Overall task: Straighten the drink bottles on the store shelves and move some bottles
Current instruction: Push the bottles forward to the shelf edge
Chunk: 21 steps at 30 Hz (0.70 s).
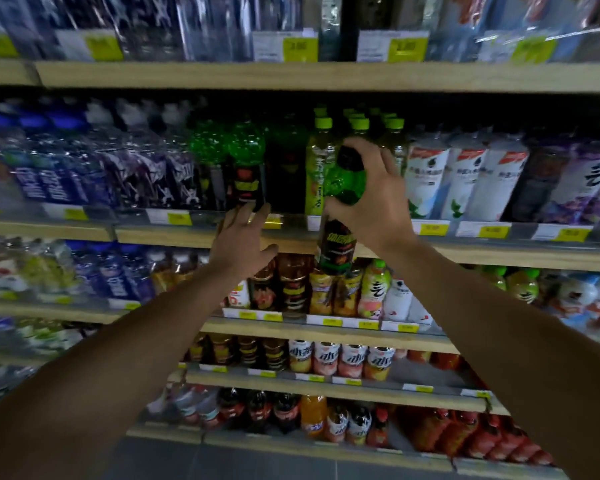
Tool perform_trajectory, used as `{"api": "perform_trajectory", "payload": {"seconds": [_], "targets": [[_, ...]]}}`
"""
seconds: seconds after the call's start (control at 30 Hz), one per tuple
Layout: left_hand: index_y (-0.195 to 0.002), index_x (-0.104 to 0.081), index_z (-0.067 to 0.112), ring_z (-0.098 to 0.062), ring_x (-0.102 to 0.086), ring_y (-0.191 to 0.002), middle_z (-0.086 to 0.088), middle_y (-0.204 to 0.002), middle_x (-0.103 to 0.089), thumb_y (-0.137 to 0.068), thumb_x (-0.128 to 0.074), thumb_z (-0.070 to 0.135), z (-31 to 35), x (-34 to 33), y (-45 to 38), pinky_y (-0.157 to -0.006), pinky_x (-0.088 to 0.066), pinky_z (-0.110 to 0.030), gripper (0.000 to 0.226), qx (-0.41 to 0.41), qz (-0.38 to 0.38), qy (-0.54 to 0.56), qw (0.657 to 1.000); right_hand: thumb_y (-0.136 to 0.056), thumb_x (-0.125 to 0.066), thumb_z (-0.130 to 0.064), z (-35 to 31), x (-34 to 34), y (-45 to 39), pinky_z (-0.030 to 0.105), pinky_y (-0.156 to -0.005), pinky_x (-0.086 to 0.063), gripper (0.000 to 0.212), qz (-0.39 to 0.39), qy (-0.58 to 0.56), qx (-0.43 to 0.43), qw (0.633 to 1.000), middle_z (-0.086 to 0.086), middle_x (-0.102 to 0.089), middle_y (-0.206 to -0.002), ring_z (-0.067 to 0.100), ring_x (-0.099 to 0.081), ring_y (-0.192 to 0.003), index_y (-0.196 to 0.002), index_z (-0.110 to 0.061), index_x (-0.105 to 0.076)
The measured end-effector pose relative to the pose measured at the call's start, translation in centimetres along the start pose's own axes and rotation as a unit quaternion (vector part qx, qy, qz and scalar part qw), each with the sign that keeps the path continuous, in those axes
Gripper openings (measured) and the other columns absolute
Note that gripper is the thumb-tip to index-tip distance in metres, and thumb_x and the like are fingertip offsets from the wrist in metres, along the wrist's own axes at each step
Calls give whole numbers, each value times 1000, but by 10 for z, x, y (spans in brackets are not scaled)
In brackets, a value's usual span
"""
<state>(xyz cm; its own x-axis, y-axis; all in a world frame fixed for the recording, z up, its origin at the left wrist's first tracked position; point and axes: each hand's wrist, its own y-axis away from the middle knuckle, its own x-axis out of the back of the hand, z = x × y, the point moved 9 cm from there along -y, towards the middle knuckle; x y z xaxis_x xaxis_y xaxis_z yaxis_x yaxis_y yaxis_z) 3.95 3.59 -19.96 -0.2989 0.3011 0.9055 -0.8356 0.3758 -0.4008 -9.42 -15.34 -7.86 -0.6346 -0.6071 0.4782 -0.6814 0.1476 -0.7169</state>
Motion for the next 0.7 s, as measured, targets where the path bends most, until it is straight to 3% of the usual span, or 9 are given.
{"api": "perform_trajectory", "payload": {"seconds": [0.1,0.17,0.33,0.7], "targets": [[-156,-24,23,-36,-22,-145,-9,-159,-26,-87,-66,49,-22,4,-1,-115,-27,-48,85,-11,10,6,1000,-75,-80,-20,-15,-15,-12,2,-84,-33,78,14,6,-14,1000,1,-45,-136,6,-42,-114,-142,-25,-43],[-155,-28,22,-36,-26,-142,-10,-154,-32,-85,-68,49,-35,4,-4,-114,-30,-49,85,-16,20,11,1000,-74,-80,-18,-25,-23,-20,-5,-82,-29,77,28,1,-13,1000,-1,-45,-133,4,-41,-112,-141,-24,-44],[-152,-32,22,-37,-30,-137,-12,-146,-36,-83,-67,50,-58,-3,-10,-111,-33,-53,82,-28,26,-1,999,-73,-79,-17,-45,-40,-41,-5,-84,-29,74,60,6,3,998,2,-46,-131,-6,-38,-105,-140,-20,-46],[-151,-33,28,-36,-27,-138,-11,-147,-35,-81,-71,51,-81,-22,-16,-110,-24,-70,83,-57,45,-33,997,-72,-78,-18,-51,-69,-70,-1,-94,-27,73,95,18,22,995,5,-46,-133,2,-42,-116,-138,-15,-47]]}}
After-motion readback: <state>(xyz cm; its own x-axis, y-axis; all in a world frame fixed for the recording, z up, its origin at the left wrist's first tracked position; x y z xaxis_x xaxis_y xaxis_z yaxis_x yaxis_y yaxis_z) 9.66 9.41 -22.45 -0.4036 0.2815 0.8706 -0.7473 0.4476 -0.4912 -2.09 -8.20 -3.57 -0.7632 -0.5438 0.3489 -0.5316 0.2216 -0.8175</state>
